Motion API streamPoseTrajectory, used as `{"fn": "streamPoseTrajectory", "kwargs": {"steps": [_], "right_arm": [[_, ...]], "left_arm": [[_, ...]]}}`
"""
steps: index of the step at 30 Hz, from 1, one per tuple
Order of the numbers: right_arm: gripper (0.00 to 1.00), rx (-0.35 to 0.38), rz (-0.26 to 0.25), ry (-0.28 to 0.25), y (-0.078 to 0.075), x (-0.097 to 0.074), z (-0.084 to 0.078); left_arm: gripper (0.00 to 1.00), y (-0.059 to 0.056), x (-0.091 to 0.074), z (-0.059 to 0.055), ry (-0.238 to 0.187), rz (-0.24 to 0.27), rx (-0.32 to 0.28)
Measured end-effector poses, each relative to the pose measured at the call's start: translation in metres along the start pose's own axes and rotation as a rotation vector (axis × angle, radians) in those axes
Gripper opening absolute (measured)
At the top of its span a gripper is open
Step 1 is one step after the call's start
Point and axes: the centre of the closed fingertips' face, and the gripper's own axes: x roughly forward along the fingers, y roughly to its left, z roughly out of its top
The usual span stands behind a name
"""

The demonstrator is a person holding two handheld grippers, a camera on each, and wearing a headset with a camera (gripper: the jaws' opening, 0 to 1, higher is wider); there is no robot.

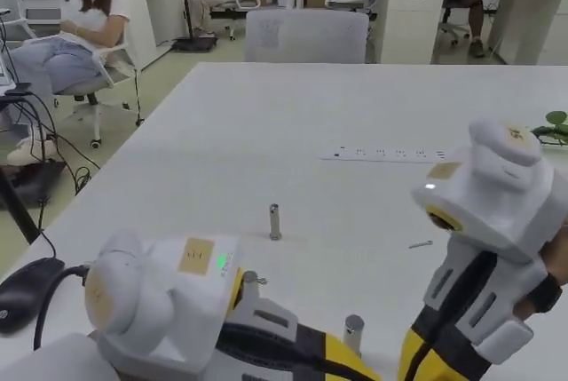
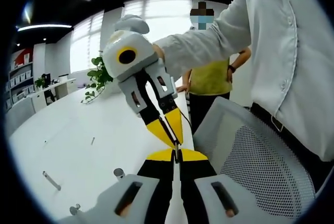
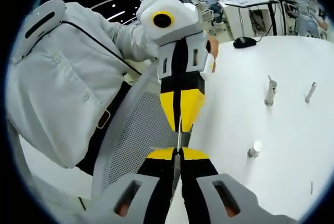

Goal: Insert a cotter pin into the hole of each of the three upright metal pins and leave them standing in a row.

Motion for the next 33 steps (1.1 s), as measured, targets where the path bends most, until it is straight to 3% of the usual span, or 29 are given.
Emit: {"fn": "streamPoseTrajectory", "kwargs": {"steps": [3,6,10,33], "right_arm": [[0.05,-0.043,-0.055,0.018,-0.006,-0.002,-0.001],[0.05,-0.098,-0.14,0.037,-0.013,-0.004,0.0],[0.05,-0.134,-0.188,0.049,-0.014,-0.006,0.001],[0.05,-0.168,-0.225,0.102,-0.018,-0.007,-0.002]], "left_arm": [[0.01,0.003,0.0,-0.003,0.012,0.017,-0.013],[0.01,0.009,0.0,-0.007,0.017,0.048,-0.037],[0.0,0.013,0.0,-0.009,0.015,0.067,-0.055],[0.0,0.013,0.005,-0.006,0.004,0.065,-0.059]]}}
